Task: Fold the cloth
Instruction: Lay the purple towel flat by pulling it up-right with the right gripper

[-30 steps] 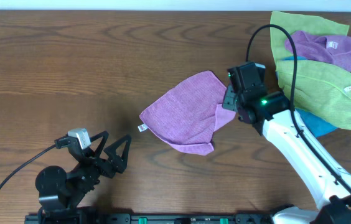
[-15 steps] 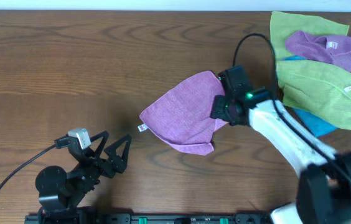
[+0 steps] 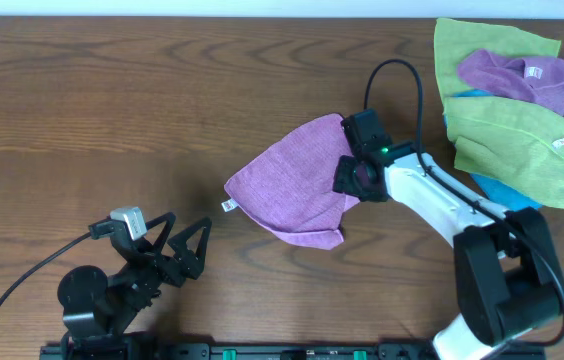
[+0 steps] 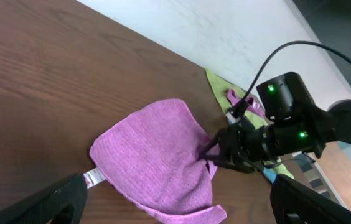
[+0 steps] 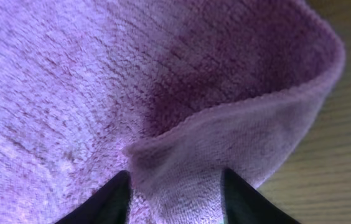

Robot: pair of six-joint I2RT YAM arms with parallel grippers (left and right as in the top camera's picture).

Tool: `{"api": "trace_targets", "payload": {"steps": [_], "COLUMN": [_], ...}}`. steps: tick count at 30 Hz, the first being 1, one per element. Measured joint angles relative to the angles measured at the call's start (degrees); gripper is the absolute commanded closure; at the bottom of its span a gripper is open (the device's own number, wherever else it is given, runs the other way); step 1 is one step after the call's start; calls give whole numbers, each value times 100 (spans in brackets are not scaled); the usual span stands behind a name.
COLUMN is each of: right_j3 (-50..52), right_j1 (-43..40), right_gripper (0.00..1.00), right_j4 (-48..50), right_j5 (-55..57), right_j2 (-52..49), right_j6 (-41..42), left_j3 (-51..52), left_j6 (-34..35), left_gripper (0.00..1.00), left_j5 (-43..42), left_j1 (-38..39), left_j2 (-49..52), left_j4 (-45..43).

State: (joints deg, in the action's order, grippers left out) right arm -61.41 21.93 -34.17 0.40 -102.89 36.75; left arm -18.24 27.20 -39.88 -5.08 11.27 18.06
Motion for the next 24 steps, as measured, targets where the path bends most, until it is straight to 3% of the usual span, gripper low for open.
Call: {"api": "trace_targets", "payload": {"steps": [1, 3, 10, 18, 19, 21, 22, 24], "right_j3": [0, 0, -122, -1325, -1401, -1484, -1497, -1497], "right_j1": [0, 0, 0, -175, -225, -323, -385, -476], "right_gripper": [90, 99, 99, 98, 91, 59, 48, 41], "right_j4": [-11, -31, -249, 240, 330, 463, 490, 391], "right_j5": [22, 90, 776, 1517, 1582, 1676, 1716, 1770], "right_j2": [-61, -94, 35, 216, 238, 273, 286, 289], "right_j6": [15, -22, -227, -1040, -1091, -1165, -1193, -1252], "left_j3": [0, 0, 0, 0, 0, 0, 0, 0], "left_j6": [0, 0, 0, 2, 2, 0, 2, 2], "left_gripper": [5, 5, 5, 5, 5, 5, 5, 5], "left_j5": [0, 0, 0, 0, 0, 0, 0, 2], "left_j1": [0, 0, 0, 0, 0, 0, 0, 0], "left_j2": [0, 0, 0, 0, 2, 0, 2, 2], "left_j4": [7, 9, 11, 127, 173, 238, 258, 262]}}
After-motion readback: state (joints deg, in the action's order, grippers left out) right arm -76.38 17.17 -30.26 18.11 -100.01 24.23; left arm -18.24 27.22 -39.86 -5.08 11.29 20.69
